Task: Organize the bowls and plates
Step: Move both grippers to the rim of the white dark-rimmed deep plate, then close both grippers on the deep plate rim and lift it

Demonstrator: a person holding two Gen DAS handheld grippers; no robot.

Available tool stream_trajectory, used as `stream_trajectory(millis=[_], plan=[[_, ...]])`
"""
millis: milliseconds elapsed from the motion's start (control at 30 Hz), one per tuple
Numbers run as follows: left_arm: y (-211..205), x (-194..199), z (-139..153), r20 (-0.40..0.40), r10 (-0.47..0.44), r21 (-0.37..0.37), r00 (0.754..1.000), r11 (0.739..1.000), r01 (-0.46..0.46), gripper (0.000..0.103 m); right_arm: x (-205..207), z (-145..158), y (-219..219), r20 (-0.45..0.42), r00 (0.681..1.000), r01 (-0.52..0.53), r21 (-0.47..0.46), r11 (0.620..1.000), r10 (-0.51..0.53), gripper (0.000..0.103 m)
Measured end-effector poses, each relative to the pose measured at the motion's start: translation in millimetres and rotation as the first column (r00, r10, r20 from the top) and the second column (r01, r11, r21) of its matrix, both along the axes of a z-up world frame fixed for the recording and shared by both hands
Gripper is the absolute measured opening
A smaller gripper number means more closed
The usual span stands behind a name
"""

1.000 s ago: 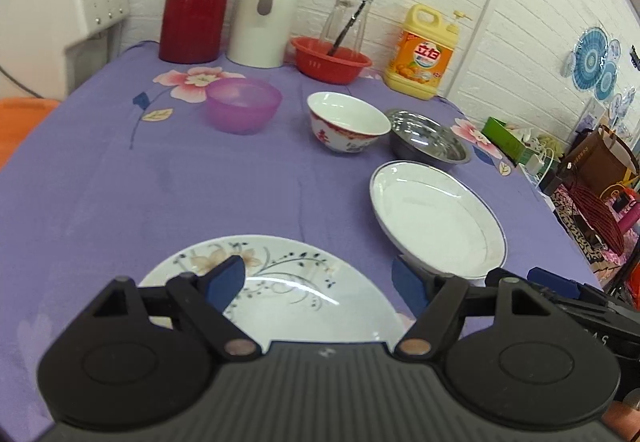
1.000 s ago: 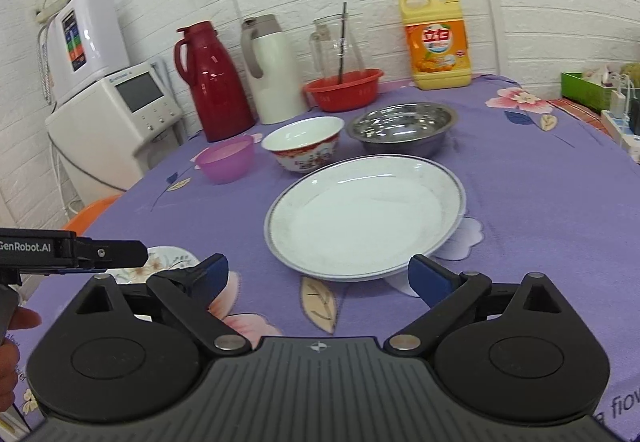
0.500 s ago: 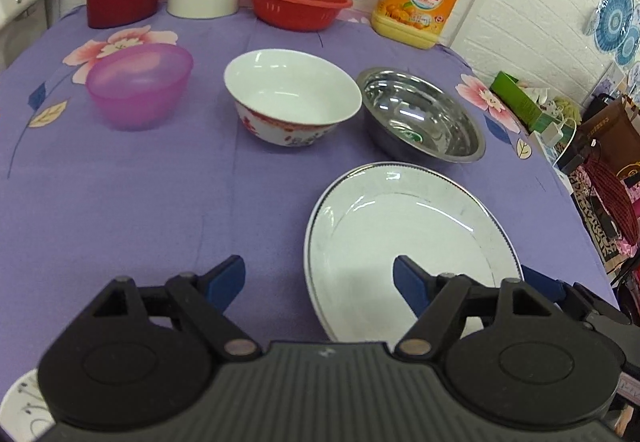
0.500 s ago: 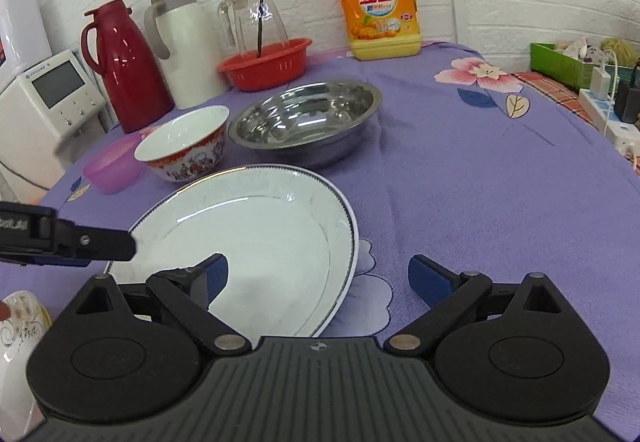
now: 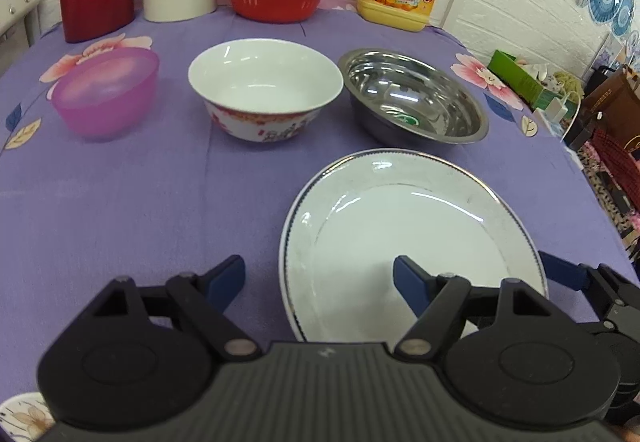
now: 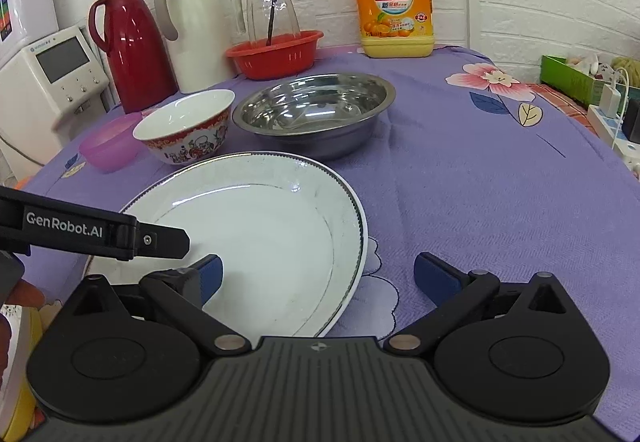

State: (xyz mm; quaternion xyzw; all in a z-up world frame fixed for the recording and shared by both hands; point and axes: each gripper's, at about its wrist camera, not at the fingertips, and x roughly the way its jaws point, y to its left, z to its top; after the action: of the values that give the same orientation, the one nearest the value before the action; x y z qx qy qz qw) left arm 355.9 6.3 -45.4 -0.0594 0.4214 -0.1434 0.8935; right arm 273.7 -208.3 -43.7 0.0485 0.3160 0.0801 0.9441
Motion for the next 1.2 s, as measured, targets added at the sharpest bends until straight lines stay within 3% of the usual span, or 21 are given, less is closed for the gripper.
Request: stream_trajectory(millis=[100,233,300,367,500,567,667,900,1200], plan=[[-4.0,-1.5,3.1,0.011,-0.017,-0.019,1.0,1.0,0.017,0.076,-5.5,3.0,-2.8,0.005,0.999,-0.032,0.077,0.997,0.031,0.103],[-9.0,-0.6,-1.9,0.012,-0.025,0.023,1.0,0.999,0.025,0.074,-4.2,1.2,1.3,-0.004,1.0,-0.025,0.048,0.999,0.026,0.103],[-12.7,-3.3,-2.6,0.033,-0.036,0.052,0.999,0.998,0.034,0.07,-4.6,0.2,2.8,0.009,1.0,-0.026,0.035,0.999,0.026,0.103],[-17.8,-6.5,-3.2,0.055,-0.053,0.086,0.997,0.995,0.048,0.053,-5.8,-1.0,5.9,0.025,0.999,-0.03,0.003,1.0,0.03,0.103],[-23.4,-11.0,-4.0,0.069,-0.039,0.093,0.997,0.995,0.033,0.05,-12.3,-3.4,18.8,0.059,0.998,-0.03,-0.066,0.997,0.034,0.103],[-22.9,-11.7,-1.4,0.043,-0.031,0.082,0.999,0.996,0.027,0.046,-15.4,-1.4,19.0,0.053,0.998,-0.013,-0.054,0.998,0.016,0.103],[-24.2,-24.1,6.8,0.076,-0.049,0.099,0.996,0.994,0.042,0.046,-27.1,4.9,20.1,0.072,0.997,0.011,-0.049,0.999,-0.007,0.103],[-13.8,-48.5,24.8,0.111,-0.055,0.054,0.992,0.997,0.049,0.045,-48.9,16.5,24.1,0.111,0.993,0.032,-0.034,0.999,-0.029,0.103],[40.5,-107.9,54.9,0.218,0.026,0.035,0.976,0.999,-0.035,0.046,-85.0,41.3,65.9,0.196,0.978,-0.067,-0.021,0.998,0.07,0.103]])
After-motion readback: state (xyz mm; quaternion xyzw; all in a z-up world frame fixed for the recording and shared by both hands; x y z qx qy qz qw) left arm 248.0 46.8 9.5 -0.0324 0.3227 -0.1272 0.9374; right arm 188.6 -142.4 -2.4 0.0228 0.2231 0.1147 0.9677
